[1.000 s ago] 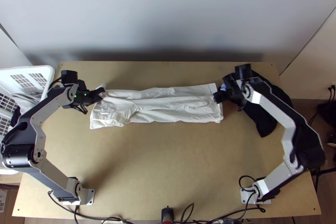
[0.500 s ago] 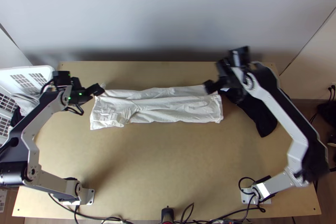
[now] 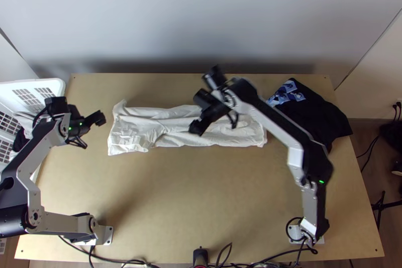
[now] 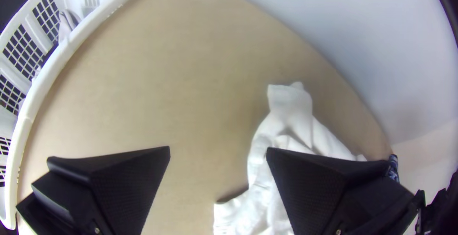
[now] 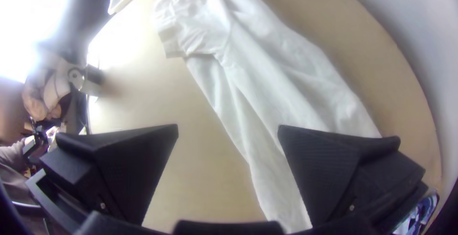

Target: Fold the t-shirt

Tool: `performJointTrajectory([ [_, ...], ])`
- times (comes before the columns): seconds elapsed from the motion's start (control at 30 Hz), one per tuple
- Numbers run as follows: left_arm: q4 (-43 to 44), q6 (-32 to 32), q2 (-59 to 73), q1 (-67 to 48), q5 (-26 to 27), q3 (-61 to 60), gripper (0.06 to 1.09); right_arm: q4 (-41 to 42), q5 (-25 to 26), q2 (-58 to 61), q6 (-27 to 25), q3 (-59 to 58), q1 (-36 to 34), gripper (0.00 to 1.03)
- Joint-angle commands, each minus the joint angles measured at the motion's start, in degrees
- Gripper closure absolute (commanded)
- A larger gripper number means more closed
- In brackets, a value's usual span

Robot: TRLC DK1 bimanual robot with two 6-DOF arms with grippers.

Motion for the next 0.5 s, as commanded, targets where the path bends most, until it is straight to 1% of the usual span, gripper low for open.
performJointTrajectory([
  [0.0, 1.63, -0.17, 0.22, 1.96, -1.18, -4.02, 0.10, -0.12, -0.66, 10.15, -1.94, 7.27, 4.09, 0.06],
  [0.13, 2.16, -2.54, 2.42, 2.31, 0.31, -3.76, 0.10, -0.12, -0.66, 14.55, -1.94, 10.09, 3.74, 0.06],
  [0.2, 2.33, -4.74, 3.65, 3.10, 2.95, -3.67, 0.10, 0.23, -0.66, 16.13, -1.94, 10.70, 3.57, 0.06],
  [0.23, 2.42, -6.06, 4.35, 3.54, 4.62, -3.50, 0.10, 0.58, -0.66, 16.75, -1.94, 10.88, 3.48, 0.06],
  [0.37, 2.68, -11.07, 6.02, 5.21, 14.55, -3.06, 0.10, 0.93, -0.66, 18.86, -1.77, 12.02, 3.48, 0.06],
  [0.47, 4.53, -14.76, 7.08, 5.91, 22.02, -3.14, 0.10, 1.20, -0.66, 19.65, -1.33, 12.37, 3.57, 0.06],
])
